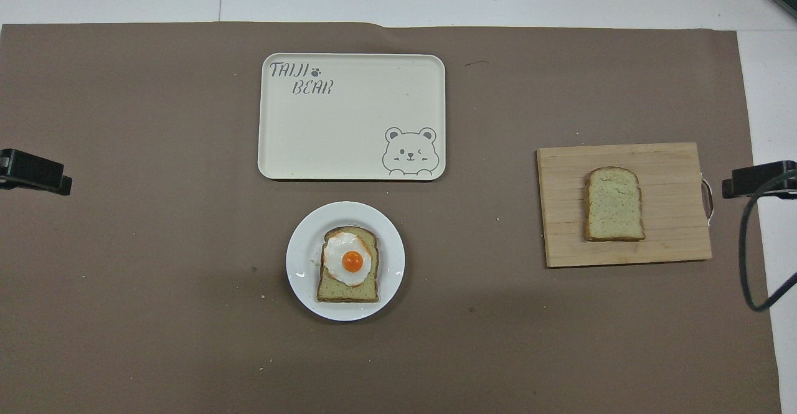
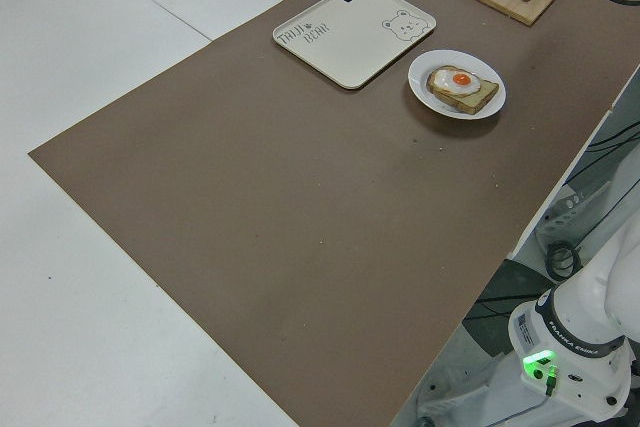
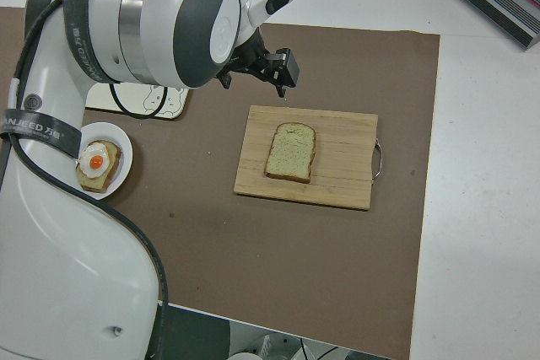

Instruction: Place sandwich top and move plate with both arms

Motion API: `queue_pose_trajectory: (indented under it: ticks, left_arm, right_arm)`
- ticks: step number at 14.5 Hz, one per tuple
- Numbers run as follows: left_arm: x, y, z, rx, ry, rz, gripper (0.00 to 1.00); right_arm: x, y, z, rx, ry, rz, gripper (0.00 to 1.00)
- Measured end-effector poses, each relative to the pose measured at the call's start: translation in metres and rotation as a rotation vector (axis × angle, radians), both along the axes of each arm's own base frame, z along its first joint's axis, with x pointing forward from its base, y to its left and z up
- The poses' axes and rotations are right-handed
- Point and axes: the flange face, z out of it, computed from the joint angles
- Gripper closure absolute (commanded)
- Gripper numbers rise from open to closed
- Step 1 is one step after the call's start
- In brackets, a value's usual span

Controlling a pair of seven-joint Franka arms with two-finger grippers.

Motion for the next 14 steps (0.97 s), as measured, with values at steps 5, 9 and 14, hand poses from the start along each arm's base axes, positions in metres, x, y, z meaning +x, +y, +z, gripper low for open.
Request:
queue_pose_trajectory:
  ticks: [5, 9, 14]
  left_arm:
    - [0.0000, 0.0000, 0.0000, 0.000, 0.000, 0.000, 0.00]
    - [0.0000, 0.0000, 0.0000, 0.000, 0.000, 0.000, 0.00]
    - [0.0000, 0.0000, 0.0000, 0.000, 0.000, 0.000, 0.00]
  right_arm:
    - [0.0000, 0.0000, -0.0009, 0.000, 0.002, 0.000, 0.00]
    - [-0.0001, 0.0000, -0.0022, 0.000, 0.005, 0.000, 0.00]
    - [-0.0024, -0.0002, -0.0030, 0.001, 0.007, 0.000, 0.00]
